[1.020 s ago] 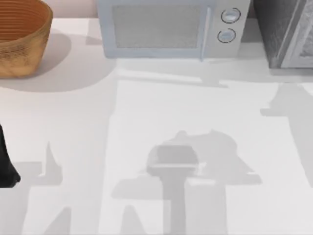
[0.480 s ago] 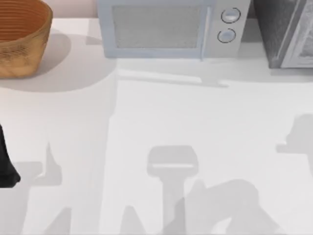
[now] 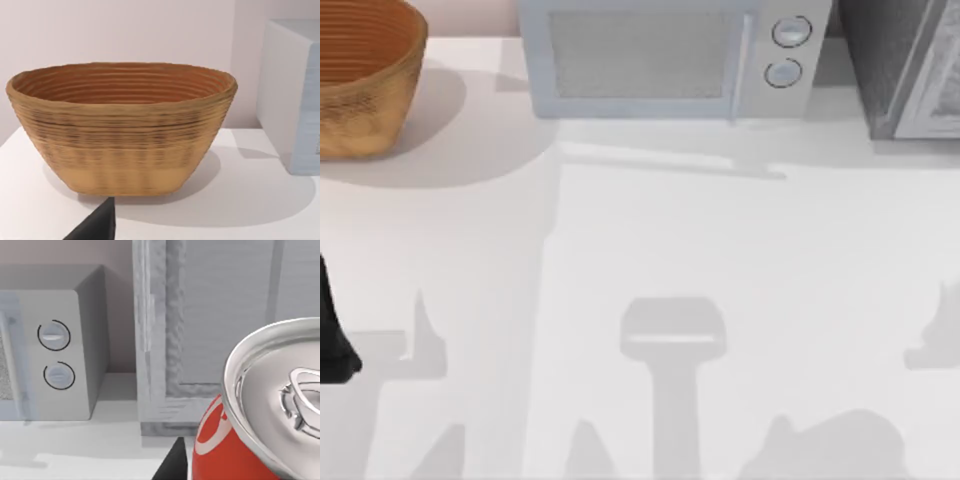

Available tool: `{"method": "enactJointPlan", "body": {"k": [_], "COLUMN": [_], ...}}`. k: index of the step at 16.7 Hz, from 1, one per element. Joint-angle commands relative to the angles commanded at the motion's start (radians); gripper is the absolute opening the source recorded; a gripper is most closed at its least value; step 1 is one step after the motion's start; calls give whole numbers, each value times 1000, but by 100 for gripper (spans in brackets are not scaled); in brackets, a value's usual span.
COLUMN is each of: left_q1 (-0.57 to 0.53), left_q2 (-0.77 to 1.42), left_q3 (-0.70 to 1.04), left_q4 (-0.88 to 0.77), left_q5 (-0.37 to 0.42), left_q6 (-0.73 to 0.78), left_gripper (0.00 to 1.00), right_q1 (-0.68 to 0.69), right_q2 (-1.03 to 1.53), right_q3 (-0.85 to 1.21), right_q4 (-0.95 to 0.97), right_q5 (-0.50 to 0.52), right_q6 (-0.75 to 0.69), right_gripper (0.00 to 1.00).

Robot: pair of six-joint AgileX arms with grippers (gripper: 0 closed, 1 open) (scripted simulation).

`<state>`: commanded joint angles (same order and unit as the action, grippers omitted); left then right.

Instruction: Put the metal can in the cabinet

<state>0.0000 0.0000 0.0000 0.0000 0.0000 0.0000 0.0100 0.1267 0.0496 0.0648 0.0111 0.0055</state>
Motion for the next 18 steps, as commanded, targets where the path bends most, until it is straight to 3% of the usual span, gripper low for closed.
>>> {"method": "enactJointPlan", "body": {"k": [12, 18], "left_q1": [0, 0], "left_q2": [0, 0], "left_q3": [0, 0], "left_q4": [0, 0], "left_q5": [0, 0], "left_q6": [0, 0], "left_gripper": [100, 100], "right_q1": [-7, 14], "right_q2": [-116, 69], "right_q3": [-38, 218], "right_q4": [-64, -117], "right_q5": [-10, 25], "right_q6": [-3, -1], "right_gripper": [0, 0]}}
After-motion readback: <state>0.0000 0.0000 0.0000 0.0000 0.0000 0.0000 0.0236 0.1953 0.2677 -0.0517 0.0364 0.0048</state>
